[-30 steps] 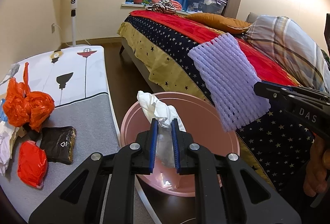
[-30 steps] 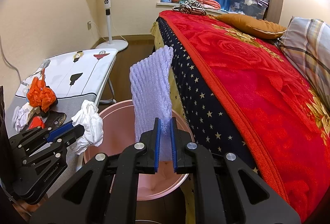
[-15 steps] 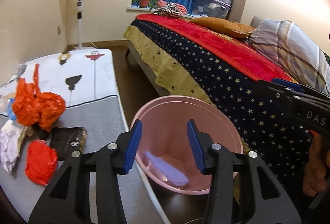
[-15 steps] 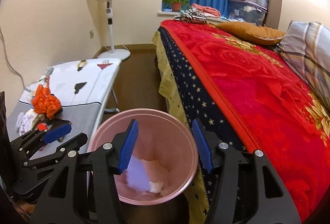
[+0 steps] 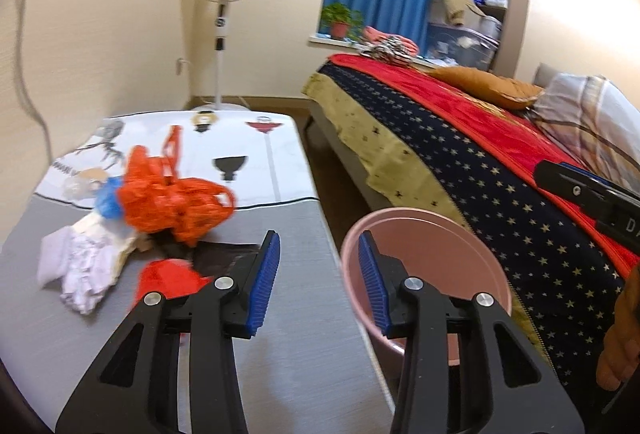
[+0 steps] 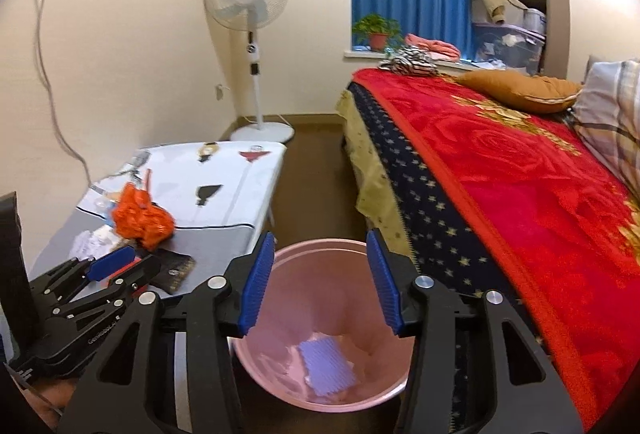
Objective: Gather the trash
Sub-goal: 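Move both tools back to the board toward the black wrapper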
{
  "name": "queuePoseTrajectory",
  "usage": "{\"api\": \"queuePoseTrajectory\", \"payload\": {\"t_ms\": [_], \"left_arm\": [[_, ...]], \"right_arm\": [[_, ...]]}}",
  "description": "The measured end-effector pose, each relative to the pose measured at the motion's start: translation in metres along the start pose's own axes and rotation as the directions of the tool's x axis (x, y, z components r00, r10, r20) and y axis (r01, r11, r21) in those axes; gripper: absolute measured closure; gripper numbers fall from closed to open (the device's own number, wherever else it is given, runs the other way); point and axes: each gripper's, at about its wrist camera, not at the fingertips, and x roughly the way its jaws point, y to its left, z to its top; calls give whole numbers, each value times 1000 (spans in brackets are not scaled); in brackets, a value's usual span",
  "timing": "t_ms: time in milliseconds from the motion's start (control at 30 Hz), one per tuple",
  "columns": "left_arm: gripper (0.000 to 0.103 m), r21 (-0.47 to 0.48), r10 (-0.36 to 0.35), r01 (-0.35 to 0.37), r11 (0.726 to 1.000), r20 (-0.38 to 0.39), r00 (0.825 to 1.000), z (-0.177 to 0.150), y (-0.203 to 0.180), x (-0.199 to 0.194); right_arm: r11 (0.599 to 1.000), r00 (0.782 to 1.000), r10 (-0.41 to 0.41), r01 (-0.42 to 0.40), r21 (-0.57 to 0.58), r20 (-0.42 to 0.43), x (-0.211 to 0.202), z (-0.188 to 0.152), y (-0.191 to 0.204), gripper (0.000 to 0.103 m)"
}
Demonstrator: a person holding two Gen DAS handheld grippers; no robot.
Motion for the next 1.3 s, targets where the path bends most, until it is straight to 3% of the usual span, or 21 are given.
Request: {"api": "queuePoseTrajectory", "payload": {"t_ms": [267, 600, 967, 1300], "left_arm": [[62, -64, 105, -103, 993, 21, 994, -6, 38, -16], [62, -154, 232, -228, 961, 12, 973, -17, 87, -25], [62, -219, 323, -318, 922, -17, 946, -28, 119, -21], [57, -271, 366, -370, 889, -69, 928, -39, 143, -8]], "right_arm": [[995, 995, 97, -97, 4, -4, 13, -8, 34, 62], [981, 980, 192, -193, -7, -43, 38, -16, 72, 62], [959, 943, 284, -280, 47, -173, 101, -42, 119, 66], [961, 911, 275, -263, 82, -307, 152, -68, 144, 67]]}}
